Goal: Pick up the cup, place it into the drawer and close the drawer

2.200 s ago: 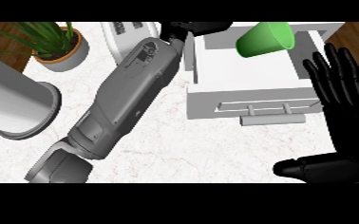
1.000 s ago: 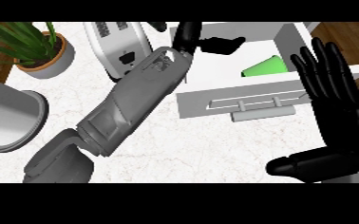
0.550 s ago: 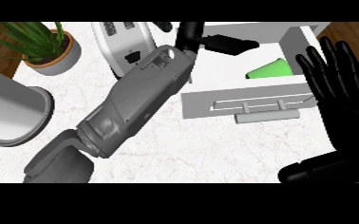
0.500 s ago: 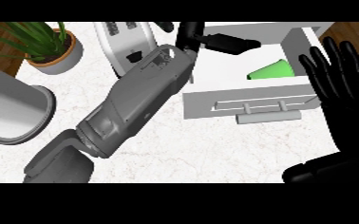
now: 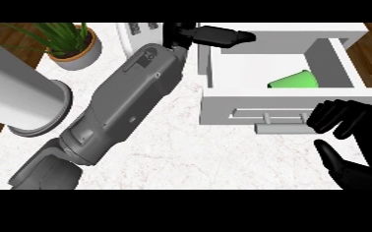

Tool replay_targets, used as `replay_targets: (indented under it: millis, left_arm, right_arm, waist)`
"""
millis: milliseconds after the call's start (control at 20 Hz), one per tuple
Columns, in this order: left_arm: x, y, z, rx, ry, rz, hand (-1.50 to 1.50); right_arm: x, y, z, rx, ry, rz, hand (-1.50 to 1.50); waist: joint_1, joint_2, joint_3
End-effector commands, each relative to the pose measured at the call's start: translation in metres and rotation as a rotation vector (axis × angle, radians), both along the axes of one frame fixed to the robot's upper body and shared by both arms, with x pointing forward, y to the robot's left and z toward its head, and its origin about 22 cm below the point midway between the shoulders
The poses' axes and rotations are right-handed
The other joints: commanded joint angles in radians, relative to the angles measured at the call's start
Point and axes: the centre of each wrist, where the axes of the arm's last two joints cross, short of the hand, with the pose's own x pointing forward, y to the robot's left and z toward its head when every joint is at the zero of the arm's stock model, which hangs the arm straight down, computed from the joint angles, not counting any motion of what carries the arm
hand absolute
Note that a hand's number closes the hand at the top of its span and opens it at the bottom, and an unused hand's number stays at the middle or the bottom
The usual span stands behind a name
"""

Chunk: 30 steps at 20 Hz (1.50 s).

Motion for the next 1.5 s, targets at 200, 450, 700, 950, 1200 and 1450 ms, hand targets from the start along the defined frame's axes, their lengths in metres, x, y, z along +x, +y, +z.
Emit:
replay_targets:
  millis: [200, 450, 700, 950, 1200, 1450]
  left_arm:
    - [-0.015, 0.077, -0.031, -0.058, 0.052, 0.086, -1.5]
    - [-0.044, 0.128, -0.031, -0.07, 0.062, 0.115, -1.5]
    - [-0.074, 0.169, -0.045, -0.096, 0.094, 0.139, -1.5]
    - [-0.089, 0.198, -0.053, -0.115, 0.088, 0.11, -1.5]
    - [-0.115, 0.223, -0.08, -0.112, 0.109, 0.125, -1.5]
    - [-0.13, 0.253, -0.091, -0.088, 0.098, 0.129, -1.5]
  right_arm:
    - [-0.008, -0.006, 0.0, -0.246, -0.006, -0.01, 1.5]
    - [-0.01, 0.0, -0.007, -0.333, 0.033, -0.032, 1.5]
    - [0.002, 0.013, -0.031, -0.369, 0.07, -0.07, 1.5]
    - [0.018, 0.034, -0.032, -0.641, -0.022, -0.029, 1.5]
    - [0.026, 0.041, -0.068, -0.86, -0.085, -0.03, 1.5]
    - [0.06, 0.038, -0.106, -0.933, -0.075, -0.035, 1.5]
  waist:
    - [0.031, -0.006, 0.0]
    - [0.036, -0.007, 0.0]
    - [0.021, 0.0, 0.0]
    - [0.032, 0.002, 0.0]
    - [0.031, 0.004, 0.0]
    - [0.02, 0.007, 0.001]
